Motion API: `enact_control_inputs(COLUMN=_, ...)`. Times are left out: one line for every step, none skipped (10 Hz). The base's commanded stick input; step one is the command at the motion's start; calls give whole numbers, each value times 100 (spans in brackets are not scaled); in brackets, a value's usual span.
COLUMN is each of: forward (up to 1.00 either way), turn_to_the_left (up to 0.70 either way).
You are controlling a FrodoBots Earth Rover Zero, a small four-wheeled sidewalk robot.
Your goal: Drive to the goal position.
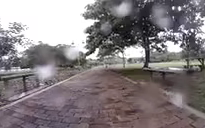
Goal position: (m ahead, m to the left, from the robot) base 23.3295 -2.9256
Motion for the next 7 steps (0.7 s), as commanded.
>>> enact_control_inputs(forward=70, turn_to_the_left=0)
enact_control_inputs(forward=70, turn_to_the_left=0)
enact_control_inputs(forward=70, turn_to_the_left=0)
enact_control_inputs(forward=70, turn_to_the_left=0)
enact_control_inputs(forward=70, turn_to_the_left=0)
enact_control_inputs(forward=70, turn_to_the_left=0)
enact_control_inputs(forward=70, turn_to_the_left=0)
